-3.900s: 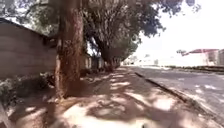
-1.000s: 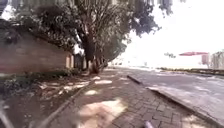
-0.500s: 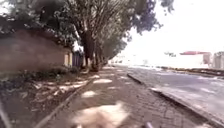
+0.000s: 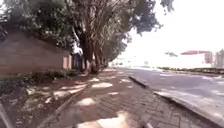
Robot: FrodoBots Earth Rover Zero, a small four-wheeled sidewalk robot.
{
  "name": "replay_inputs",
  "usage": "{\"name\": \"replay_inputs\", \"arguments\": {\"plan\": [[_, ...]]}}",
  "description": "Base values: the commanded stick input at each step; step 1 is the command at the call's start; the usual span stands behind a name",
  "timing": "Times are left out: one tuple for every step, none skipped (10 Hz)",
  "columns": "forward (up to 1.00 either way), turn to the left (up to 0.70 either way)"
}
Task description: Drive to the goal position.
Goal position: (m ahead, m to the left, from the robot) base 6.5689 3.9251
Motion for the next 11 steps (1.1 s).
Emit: {"name": "replay_inputs", "arguments": {"plan": [[0.70, 0.00], [0.70, 0.00], [0.70, 0.00], [0.70, 0.00], [0.70, 0.00], [0.70, 0.00], [0.70, 0.00], [0.70, 0.00], [0.70, 0.00], [0.70, 0.00], [0.70, 0.00]]}}
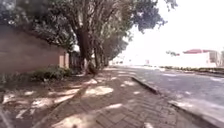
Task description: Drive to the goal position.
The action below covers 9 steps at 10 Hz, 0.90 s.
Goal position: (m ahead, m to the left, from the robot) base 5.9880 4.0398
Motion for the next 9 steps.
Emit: {"name": "replay_inputs", "arguments": {"plan": [[0.70, 0.00], [0.70, 0.00], [0.70, 0.00], [0.70, 0.00], [0.70, 0.00], [0.70, 0.00], [0.70, 0.00], [0.70, 0.00], [0.70, 0.00]]}}
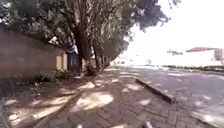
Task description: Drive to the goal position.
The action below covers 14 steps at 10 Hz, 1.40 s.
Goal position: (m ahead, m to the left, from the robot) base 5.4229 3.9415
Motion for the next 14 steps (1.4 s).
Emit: {"name": "replay_inputs", "arguments": {"plan": [[0.70, 0.00], [0.70, 0.00], [0.70, 0.00], [0.70, 0.00], [0.70, 0.00], [0.70, 0.00], [0.70, 0.00], [0.70, 0.00], [0.70, 0.00], [0.70, 0.00], [0.70, 0.00], [0.70, 0.00], [0.70, 0.00], [0.70, 0.00]]}}
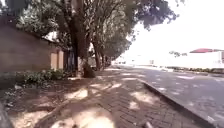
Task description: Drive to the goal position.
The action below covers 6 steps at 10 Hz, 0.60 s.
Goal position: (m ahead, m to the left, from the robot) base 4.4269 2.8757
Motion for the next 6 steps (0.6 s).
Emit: {"name": "replay_inputs", "arguments": {"plan": [[0.70, 0.00], [0.70, 0.00], [0.70, 0.00], [0.70, 0.00], [0.70, 0.00], [0.70, 0.00]]}}
